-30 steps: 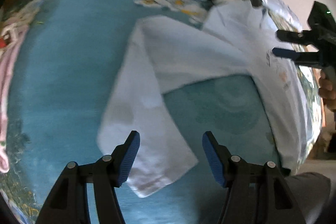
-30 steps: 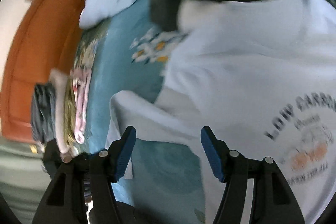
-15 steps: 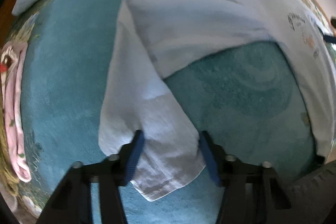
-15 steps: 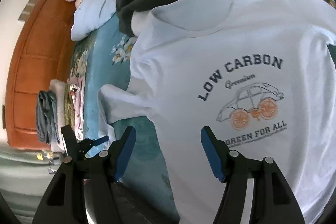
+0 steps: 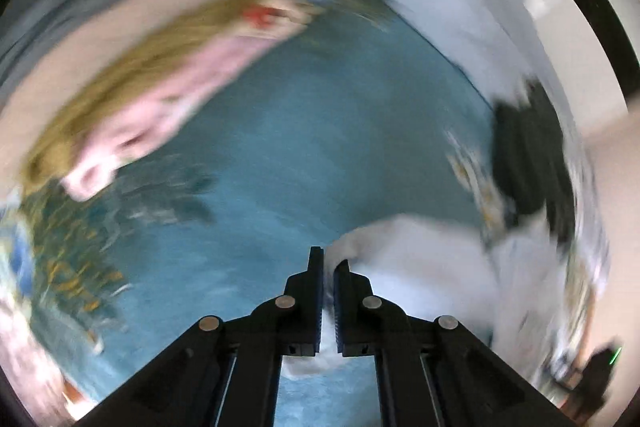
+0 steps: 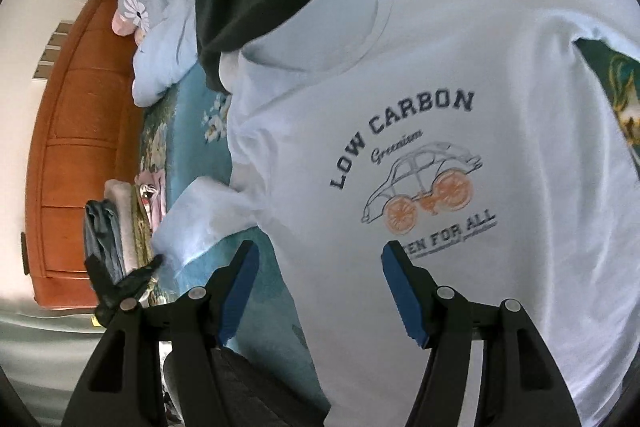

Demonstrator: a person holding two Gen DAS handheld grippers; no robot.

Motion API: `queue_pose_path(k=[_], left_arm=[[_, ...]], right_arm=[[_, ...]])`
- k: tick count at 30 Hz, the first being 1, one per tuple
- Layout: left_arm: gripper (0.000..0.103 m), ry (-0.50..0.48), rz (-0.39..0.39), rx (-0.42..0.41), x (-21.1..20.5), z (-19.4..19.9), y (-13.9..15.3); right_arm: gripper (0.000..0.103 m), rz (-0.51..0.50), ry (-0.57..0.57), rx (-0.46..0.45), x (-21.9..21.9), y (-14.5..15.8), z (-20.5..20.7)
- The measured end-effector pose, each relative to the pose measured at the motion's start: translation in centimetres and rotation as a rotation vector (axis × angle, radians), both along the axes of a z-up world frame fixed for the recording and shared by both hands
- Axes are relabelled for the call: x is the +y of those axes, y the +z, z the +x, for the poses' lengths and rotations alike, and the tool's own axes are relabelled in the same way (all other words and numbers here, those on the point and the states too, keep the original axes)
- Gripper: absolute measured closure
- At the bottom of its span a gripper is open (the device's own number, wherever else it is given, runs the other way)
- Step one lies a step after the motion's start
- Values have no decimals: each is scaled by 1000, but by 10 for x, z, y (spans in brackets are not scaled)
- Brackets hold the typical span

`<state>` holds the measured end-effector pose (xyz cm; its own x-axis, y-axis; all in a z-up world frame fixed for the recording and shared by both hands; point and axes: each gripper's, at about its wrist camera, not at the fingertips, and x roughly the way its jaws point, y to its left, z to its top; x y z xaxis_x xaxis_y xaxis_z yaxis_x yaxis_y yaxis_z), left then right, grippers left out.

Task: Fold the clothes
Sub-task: 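Grasp the t-shirt hem with the left gripper and fold it toward the collar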

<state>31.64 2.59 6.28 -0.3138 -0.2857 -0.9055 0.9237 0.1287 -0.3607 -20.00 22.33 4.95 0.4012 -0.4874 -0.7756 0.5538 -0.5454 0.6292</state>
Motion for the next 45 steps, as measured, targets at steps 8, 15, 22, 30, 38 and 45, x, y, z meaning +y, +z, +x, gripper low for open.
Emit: queue_pose_path(k=[8,15,22,30,38,45], left_arm=[[98,78,210,115,21,-49,3],[98,-192,194,470,35,-214,60],[97,-433,228,540,54,-398,51],[94,-422,366,439,73,-483,-27],[51,-464,265,427,68,-455,-13],[44,-274,92,215,78,-330,-23]], right_arm=[[38,-19,-8,-45,8,-6,-10],[38,-20,-69,-49,24,-7,-33],[38,-61,-150,-29,50,11,-69],[38,0,-270,18,116,9,-112],[38,-5,-236,-5,106,-5,-110],[38,-57,-166,15,40,-13,-112]])
